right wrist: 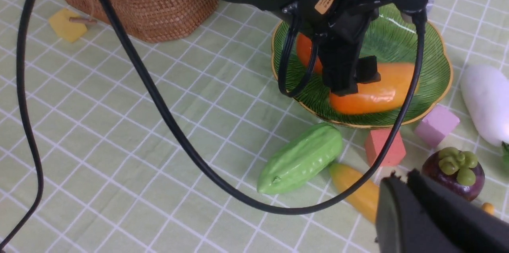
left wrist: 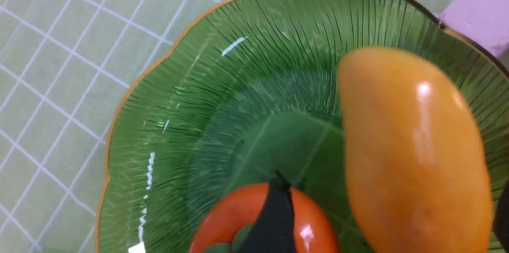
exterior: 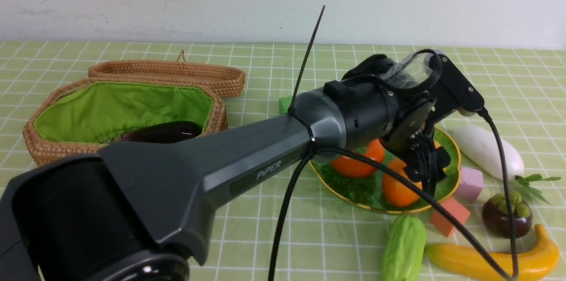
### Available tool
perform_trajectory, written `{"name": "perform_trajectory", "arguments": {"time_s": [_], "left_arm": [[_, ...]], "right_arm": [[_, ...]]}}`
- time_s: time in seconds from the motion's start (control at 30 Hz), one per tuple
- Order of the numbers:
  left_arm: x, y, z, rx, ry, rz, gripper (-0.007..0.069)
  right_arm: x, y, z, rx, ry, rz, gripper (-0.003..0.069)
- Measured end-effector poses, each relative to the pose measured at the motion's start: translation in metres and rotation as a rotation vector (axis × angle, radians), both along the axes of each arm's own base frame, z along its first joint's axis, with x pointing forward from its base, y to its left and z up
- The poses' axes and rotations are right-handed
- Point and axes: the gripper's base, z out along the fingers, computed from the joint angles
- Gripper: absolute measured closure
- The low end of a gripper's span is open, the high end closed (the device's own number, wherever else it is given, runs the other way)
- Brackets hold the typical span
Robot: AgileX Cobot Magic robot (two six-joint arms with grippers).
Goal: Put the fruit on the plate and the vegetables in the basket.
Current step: Grab the mango with your left arm and place it on the right plate, then take a chayote with your right arm and place it on the basket on the left.
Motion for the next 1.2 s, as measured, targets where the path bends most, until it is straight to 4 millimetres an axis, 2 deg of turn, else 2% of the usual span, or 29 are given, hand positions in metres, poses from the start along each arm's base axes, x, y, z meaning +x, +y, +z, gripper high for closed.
{"name": "perform_trajectory", "arguments": {"time_s": [0.3,0.5,0.6,0.63,0.7,0.77,0.83,0.87,0.97,1.0,1.07,1.13,1.2], "left_arm": [[-0.004,0.006,0.017,-0.009,0.000,0.014,0.0009],[-0.011,0.016,0.038,-0.007,0.020,0.042,0.0102],[-0.021,0.027,0.067,-0.040,0.040,0.062,0.0242],[-0.022,0.028,0.068,-0.040,0.044,0.063,0.0252],[-0.031,0.037,0.086,-0.049,0.066,0.074,0.0385],[-0.036,0.042,0.096,-0.051,0.079,0.080,0.0469],[-0.047,0.054,0.114,-0.048,0.106,0.090,0.0622],[-0.047,0.055,0.116,-0.052,0.104,0.090,0.0628],[-0.061,0.070,0.140,-0.078,0.130,0.101,0.0638],[-0.073,0.082,0.159,-0.122,0.129,0.109,0.0638],[-0.084,0.096,0.176,-0.163,0.124,0.122,0.0638],[-0.101,0.116,0.191,-0.203,0.121,0.139,0.0638],[-0.115,0.133,0.197,-0.228,0.128,0.154,0.0638]], "right_arm": [[0.000,-0.001,0.000,-0.007,-0.001,-0.004,0.0620],[0.000,-0.001,0.000,-0.010,-0.001,-0.006,0.0615],[0.000,-0.001,0.000,-0.009,-0.001,-0.006,0.0610],[0.000,-0.001,0.000,-0.009,-0.001,-0.006,0.0610],[0.000,-0.001,0.000,-0.009,-0.001,-0.006,0.0607],[0.000,-0.001,0.000,-0.009,-0.001,-0.006,0.0606],[0.000,-0.001,0.000,-0.009,-0.001,-0.006,0.0606],[0.000,-0.001,0.000,-0.009,-0.001,-0.006,0.0606],[0.000,-0.001,0.000,-0.009,-0.001,-0.006,0.0606],[0.000,-0.001,0.000,-0.005,0.000,-0.006,0.0606],[0.000,-0.001,0.000,0.005,0.006,-0.011,0.0606],[0.002,0.000,-0.001,0.019,0.020,-0.022,0.0606],[0.004,0.000,-0.001,0.024,0.034,-0.026,0.0606]]}}
